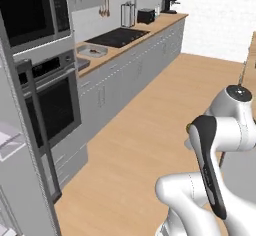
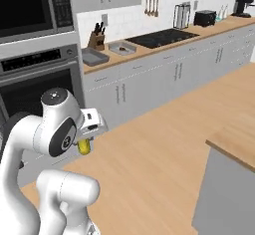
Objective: Place one cucumber and one chicken drumstick in each tupperware on the nearby counter, to pack two identical lunches.
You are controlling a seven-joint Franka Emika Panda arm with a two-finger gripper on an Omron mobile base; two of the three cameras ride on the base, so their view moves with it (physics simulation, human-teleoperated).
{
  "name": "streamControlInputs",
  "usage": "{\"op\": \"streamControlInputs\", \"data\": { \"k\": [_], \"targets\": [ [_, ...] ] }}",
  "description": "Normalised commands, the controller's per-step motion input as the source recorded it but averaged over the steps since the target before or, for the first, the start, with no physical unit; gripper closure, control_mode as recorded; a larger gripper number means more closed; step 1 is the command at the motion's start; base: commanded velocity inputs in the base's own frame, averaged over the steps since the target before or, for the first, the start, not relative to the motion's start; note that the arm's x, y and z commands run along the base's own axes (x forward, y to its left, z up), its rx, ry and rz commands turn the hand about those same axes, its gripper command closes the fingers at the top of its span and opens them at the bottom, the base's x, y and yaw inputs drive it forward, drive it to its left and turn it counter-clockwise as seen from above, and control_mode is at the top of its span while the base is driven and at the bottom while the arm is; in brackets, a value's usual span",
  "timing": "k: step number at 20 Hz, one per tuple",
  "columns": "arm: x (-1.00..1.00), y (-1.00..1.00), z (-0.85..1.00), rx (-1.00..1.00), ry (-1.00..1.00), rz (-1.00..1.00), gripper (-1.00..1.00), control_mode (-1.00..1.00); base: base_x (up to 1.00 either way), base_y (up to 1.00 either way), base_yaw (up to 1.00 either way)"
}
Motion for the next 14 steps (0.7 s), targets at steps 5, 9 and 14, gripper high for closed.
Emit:
{"op": "streamControlInputs", "data": {
  "k": [5,9,14],
  "targets": [
    [0.00,0.00,0.00,0.00,0.00,0.00,1.00,1.00,1.00,-0.14,-0.04],
    [0.00,0.00,0.00,0.00,0.00,0.00,1.00,1.00,1.00,0.24,0.02],
    [0.00,0.00,0.00,0.00,0.00,0.00,1.00,1.00,1.00,0.31,0.02]
  ]
}}
